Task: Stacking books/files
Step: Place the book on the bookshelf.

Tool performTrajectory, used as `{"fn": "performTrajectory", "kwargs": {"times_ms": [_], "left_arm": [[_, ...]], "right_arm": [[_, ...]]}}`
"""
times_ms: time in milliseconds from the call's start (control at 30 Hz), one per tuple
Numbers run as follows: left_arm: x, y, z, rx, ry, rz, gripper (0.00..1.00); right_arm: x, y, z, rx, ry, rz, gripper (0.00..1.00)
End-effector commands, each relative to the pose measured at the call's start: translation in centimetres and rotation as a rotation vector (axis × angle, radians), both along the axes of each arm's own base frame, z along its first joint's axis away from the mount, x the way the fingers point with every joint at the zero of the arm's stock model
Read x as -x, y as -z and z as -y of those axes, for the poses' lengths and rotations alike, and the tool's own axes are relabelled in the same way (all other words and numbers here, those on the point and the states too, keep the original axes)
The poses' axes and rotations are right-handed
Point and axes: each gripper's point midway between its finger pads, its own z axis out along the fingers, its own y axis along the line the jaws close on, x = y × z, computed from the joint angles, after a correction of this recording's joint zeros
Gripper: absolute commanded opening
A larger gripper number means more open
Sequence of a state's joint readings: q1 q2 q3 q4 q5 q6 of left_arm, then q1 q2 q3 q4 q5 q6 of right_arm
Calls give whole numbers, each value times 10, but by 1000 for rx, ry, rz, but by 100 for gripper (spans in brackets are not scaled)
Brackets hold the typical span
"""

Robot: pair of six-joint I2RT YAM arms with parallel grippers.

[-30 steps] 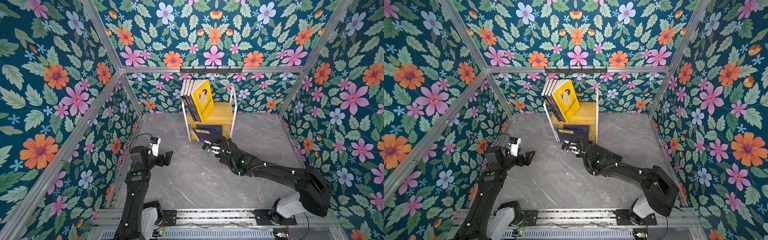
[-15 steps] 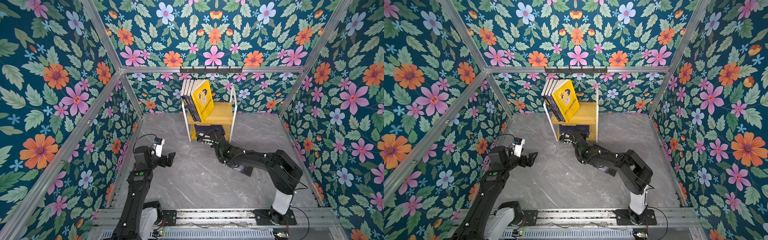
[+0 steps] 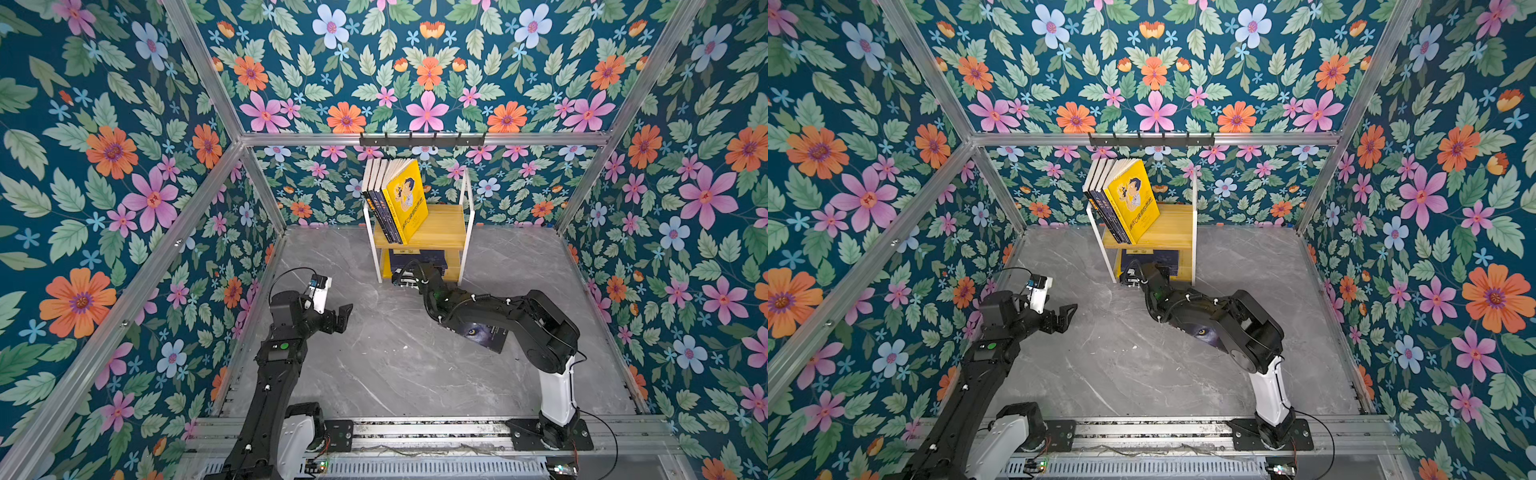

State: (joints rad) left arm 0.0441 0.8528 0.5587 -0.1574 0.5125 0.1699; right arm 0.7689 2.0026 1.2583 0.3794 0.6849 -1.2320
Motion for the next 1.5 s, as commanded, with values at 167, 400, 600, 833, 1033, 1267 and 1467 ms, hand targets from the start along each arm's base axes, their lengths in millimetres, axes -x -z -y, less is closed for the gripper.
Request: {"fn": "performTrajectory", "kwargs": {"times_ms": [167, 400, 600, 833, 1033, 1267, 1467], "left_arm": [[-2, -4, -1, -14, 3, 18, 100], [-1, -5, 0, -11, 2, 21, 100], [0, -3, 1, -7, 8, 17, 100], [1, -6, 1, -14, 8, 21, 100], [2, -4, 4, -13, 19, 22, 100], [3, -5, 4, -19, 21, 26, 100], [4, -6, 4, -21, 24, 35, 100]], "right_arm": [[18, 28, 7, 5, -3, -183, 5], [21, 38, 10, -10, 33, -275, 17], [15, 32, 13, -41, 64, -310, 4], [0, 32, 12, -43, 45, -315, 2], [-9, 34, 9, -30, 18, -332, 5], [-7, 36, 1, -33, -10, -377, 20], [4, 36, 3, -23, -13, -435, 43]]}}
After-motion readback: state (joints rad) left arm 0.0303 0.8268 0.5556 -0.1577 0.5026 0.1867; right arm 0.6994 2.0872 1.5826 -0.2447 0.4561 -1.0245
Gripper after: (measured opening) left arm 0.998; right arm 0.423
